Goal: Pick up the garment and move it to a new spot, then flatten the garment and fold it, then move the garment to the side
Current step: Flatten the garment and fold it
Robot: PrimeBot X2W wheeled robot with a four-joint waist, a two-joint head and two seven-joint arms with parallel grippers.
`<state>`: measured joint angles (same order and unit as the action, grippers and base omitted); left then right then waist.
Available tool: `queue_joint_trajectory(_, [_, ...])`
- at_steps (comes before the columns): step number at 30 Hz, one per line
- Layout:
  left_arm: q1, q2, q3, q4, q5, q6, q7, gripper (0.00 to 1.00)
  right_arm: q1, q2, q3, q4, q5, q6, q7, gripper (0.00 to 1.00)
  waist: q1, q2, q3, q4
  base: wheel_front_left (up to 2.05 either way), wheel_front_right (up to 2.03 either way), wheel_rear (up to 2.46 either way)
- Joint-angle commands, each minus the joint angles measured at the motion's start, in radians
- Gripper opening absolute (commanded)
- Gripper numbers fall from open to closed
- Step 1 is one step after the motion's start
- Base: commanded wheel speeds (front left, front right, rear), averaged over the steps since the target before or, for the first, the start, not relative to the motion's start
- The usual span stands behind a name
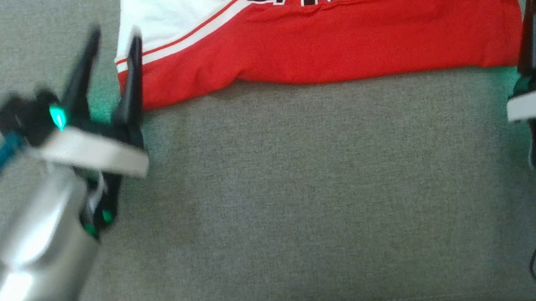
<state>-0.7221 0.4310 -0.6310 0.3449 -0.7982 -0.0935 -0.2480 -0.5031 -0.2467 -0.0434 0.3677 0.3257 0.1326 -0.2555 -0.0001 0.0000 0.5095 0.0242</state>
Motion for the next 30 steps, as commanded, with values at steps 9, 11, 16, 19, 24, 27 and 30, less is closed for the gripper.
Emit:
queue_joint_trajectory(9, [0.134,0.011,0.032,0.058,-0.084,0.005,0.028,1.00,0.085,0.024,0.002,-0.066,0.012,-0.002,-0.006,1.00,0.0001,0.0000,-0.013,-0.006,0.00,0.00,0.00])
queue_joint_trajectory(11, [0.139,0.011,0.019,0.099,-0.089,0.001,0.051,1.00,0.085,0.022,0.006,-0.062,0.011,-0.002,-0.006,1.00,0.0001,0.0000,-0.015,-0.011,0.00,0.00,0.00])
queue_joint_trajectory(16, [0.147,0.009,-0.029,0.134,-0.099,-0.021,0.094,0.65,0.085,0.014,0.022,-0.042,0.010,-0.002,-0.006,1.00,0.0001,0.0000,-0.027,-0.009,0.00,0.00,0.00])
queue_joint_trajectory(19, [0.139,0.018,-0.058,0.135,-0.100,-0.031,0.098,0.00,0.081,0.008,0.042,0.011,0.022,-0.002,-0.006,1.00,0.0001,0.0000,-0.036,0.006,0.00,0.00,0.00])
queue_joint_trajectory(24, [0.125,0.030,-0.079,0.128,-0.093,-0.035,0.074,0.00,0.066,-0.007,0.094,0.099,0.050,-0.002,0.023,1.00,0.0001,0.0000,-0.048,0.023,0.00,0.00,0.00])
queue_joint_trajectory(27, [0.115,0.037,-0.087,0.127,-0.074,-0.035,0.050,0.00,0.060,-0.016,0.116,0.143,0.059,-0.002,0.058,1.00,0.0001,0.0000,-0.054,0.030,0.00,0.00,0.00])
queue_joint_trajectory(30, [0.108,0.041,-0.099,0.131,-0.042,-0.035,0.031,0.00,0.058,-0.024,0.116,0.175,0.050,-0.002,0.059,0.00,0.0001,0.0000,-0.065,0.038,0.00,0.00,0.00])
